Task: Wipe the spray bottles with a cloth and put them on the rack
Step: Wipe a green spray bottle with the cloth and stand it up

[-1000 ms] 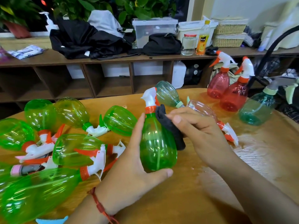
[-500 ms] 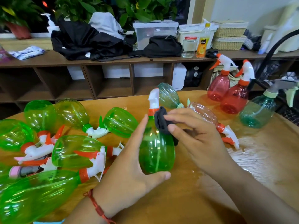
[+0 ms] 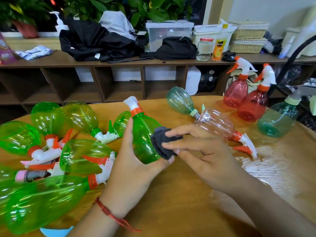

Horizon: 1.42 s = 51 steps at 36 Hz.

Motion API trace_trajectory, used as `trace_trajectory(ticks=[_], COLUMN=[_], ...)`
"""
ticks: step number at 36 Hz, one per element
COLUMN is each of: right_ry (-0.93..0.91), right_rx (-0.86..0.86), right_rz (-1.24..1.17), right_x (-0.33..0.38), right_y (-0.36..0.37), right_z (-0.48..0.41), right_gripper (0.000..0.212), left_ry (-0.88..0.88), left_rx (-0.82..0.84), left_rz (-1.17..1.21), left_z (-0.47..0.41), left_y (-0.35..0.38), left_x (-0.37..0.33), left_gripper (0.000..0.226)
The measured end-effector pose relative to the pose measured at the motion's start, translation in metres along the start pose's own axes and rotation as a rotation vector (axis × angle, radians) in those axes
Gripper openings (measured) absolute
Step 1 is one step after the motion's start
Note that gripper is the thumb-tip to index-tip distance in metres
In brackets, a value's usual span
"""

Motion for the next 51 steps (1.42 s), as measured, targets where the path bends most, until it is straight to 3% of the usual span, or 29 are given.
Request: trace_trajectory(ticks=[9, 13, 16, 21, 26, 32, 40, 47, 51], right_ry=[0.142, 0.168, 0.172, 0.121, -0.054, -0.141, -0.092, 0.093, 0.125], right_rx=[-0.156, -0.140, -0.118, -0.092, -0.014, 0.041, -0.024, -0.074, -0.080], right_rz=[-0.189, -0.218, -0.225, -0.183, -0.009, 0.076, -0.010, -0.278, -0.336], right_x=[-0.008, -0.009, -0.008, -0.004, 0.004, 0.006, 0.004, -0.005, -0.009], right_y=[-0.010, -0.012, -0.011, -0.009, -0.006, -0.007, -0.009, -0.017, -0.015], right_z=[-0.004, -0.004, -0.005, -0.004, -0.001, 0.002, -0.002, -0.005, -0.005], right_gripper=[0.027, 0.030, 0.033, 0.035, 0.037, 0.043, 0.037, 0.042, 0.038], left_ry=[0.100, 0.148, 0.217, 0.196, 0.125, 0.100, 0.153, 0.186, 0.199], left_rx=[0.214, 0.242, 0.222, 0.124, -0.011, -0.037, 0.089, 0.306, 0.270], left_rz=[-0.247, -0.370, -0.423, -0.314, -0.128, -0.023, -0.059, -0.161, -0.306], left_z=[0.008, 0.011, 0.009, 0.009, 0.001, -0.001, 0.001, 0.013, 0.012], left_y=[0.005, 0.009, 0.010, 0.010, 0.002, -0.001, -0.004, 0.006, 0.007], left_x=[-0.004, -0.004, 0.000, 0.000, 0.001, 0.002, -0.001, -0.009, -0.007], left_gripper=[0.137, 0.140, 0.130, 0.123, 0.121, 0.120, 0.117, 0.119, 0.122])
Point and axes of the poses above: each hand's wrist, its own z-axis away from the middle knuckle, its own y-axis out of the palm, x = y × z, the point moved 2 cm from there along -z, towards the middle knuckle
